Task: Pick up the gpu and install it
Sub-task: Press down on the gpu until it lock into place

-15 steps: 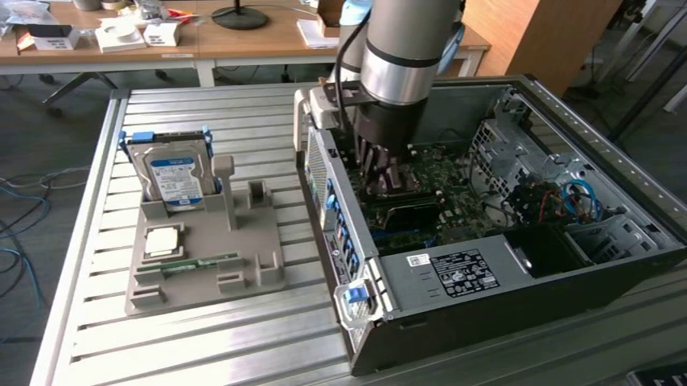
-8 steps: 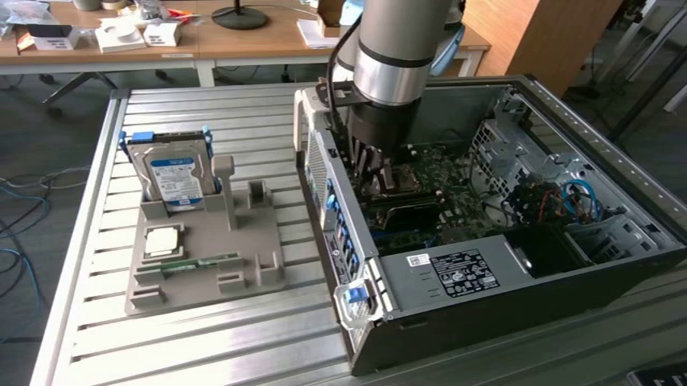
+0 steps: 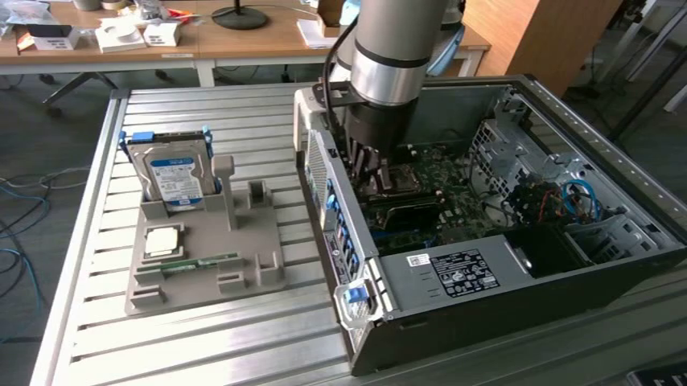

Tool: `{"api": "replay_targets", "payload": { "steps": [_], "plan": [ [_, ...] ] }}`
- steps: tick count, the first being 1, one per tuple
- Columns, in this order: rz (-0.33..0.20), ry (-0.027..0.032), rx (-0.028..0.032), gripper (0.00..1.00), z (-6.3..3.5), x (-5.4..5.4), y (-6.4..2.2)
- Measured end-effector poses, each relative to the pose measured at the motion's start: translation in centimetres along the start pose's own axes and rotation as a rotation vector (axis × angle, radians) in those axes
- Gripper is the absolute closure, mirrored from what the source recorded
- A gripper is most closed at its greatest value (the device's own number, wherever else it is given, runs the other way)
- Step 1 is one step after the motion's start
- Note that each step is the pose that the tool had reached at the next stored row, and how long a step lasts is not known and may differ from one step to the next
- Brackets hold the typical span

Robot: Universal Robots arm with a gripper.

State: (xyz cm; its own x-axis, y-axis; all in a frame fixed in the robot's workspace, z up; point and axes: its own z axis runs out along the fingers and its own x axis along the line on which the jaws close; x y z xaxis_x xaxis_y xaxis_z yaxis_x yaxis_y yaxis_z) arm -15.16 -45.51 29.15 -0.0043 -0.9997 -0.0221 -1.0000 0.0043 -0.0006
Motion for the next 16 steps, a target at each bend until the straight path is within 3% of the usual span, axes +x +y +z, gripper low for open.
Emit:
{"api": "replay_targets", "payload": {
  "steps": [16],
  "plan": [
    [0.0,-0.0002,0.0,0.89,0.0,0.0,0.39]
  ]
}}
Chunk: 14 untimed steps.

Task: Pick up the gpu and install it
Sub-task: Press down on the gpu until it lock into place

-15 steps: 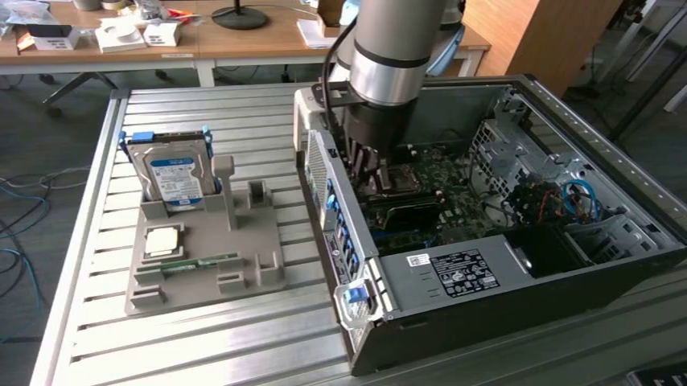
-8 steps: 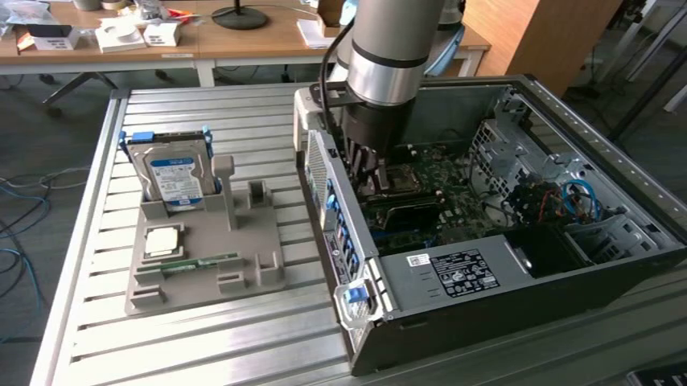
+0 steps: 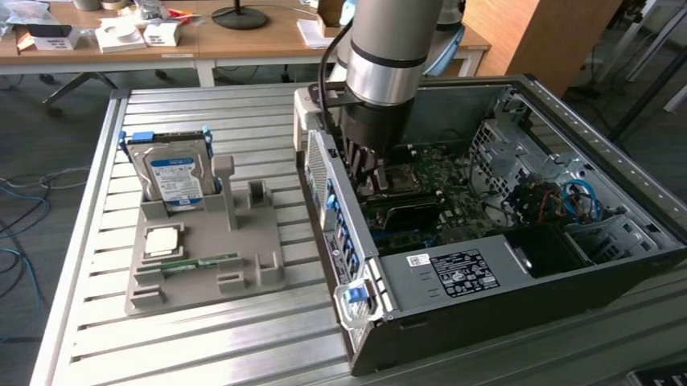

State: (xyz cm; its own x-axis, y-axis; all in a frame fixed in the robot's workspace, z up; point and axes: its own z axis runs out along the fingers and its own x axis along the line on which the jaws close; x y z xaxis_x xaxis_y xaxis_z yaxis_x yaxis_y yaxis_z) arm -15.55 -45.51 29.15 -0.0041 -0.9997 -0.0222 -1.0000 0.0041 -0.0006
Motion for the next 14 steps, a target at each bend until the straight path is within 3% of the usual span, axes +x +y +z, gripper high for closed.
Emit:
{"api": "replay_targets", "payload": {
  "steps": [14],
  "plan": [
    [0.0,0.0,0.0,0.89,0.0,0.0,0.12]
  ]
}}
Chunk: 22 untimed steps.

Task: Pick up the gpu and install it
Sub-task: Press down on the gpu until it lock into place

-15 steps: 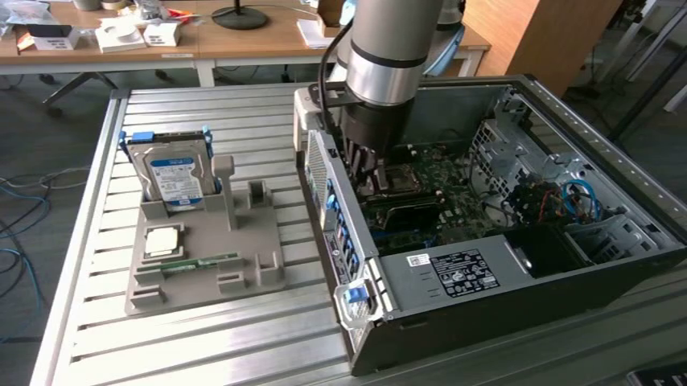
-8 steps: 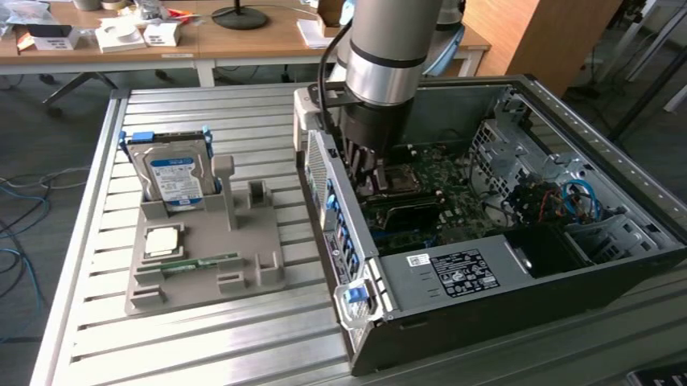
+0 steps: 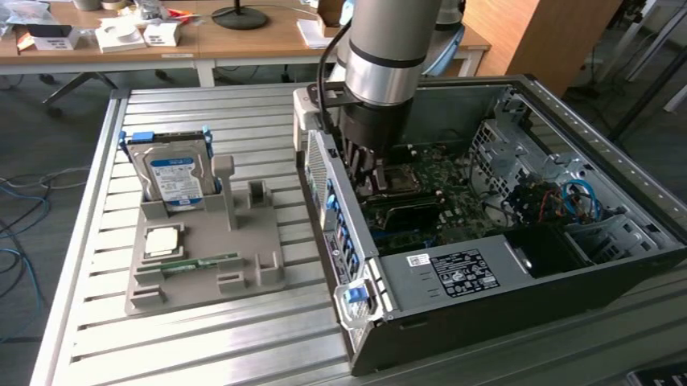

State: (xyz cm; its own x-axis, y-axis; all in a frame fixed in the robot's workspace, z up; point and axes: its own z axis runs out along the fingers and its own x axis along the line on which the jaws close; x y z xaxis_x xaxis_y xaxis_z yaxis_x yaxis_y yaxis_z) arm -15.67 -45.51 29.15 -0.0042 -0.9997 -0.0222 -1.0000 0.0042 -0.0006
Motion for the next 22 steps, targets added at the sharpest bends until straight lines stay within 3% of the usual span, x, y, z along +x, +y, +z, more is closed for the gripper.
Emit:
{"api": "replay_targets", "payload": {
  "steps": [14,22],
  "plan": [
    [0.0,-0.0016,0.0,0.89,0.0,0.0,-1.33],
    [0.0,-0.005,0.0,0.89,0.0,0.0,-2.54]
  ]
}}
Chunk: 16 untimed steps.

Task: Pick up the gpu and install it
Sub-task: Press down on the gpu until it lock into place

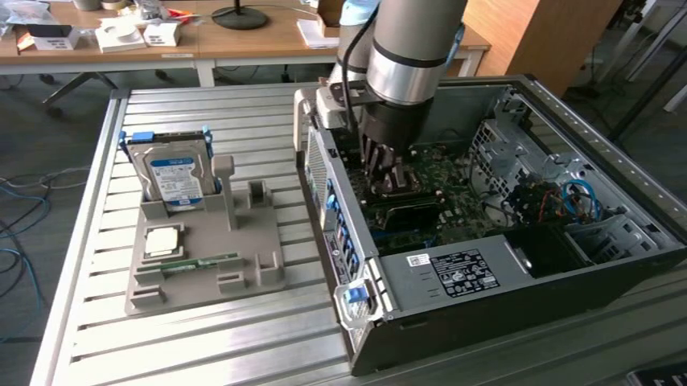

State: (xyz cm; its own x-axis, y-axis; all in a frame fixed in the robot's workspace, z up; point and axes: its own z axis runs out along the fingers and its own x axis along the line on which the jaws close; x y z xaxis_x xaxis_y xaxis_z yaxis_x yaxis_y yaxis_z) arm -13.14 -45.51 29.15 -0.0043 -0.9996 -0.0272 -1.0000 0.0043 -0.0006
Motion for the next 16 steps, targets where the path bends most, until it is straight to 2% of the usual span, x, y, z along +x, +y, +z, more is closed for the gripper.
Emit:
{"api": "replay_targets", "payload": {
  "steps": [7,16],
  "plan": [
    [0.0,-0.001,-0.0001,0.89,0.0,0.0,-0.73],
    [0.0,-0.0031,-0.0001,0.89,0.0,0.0,-2.48]
  ]
}}
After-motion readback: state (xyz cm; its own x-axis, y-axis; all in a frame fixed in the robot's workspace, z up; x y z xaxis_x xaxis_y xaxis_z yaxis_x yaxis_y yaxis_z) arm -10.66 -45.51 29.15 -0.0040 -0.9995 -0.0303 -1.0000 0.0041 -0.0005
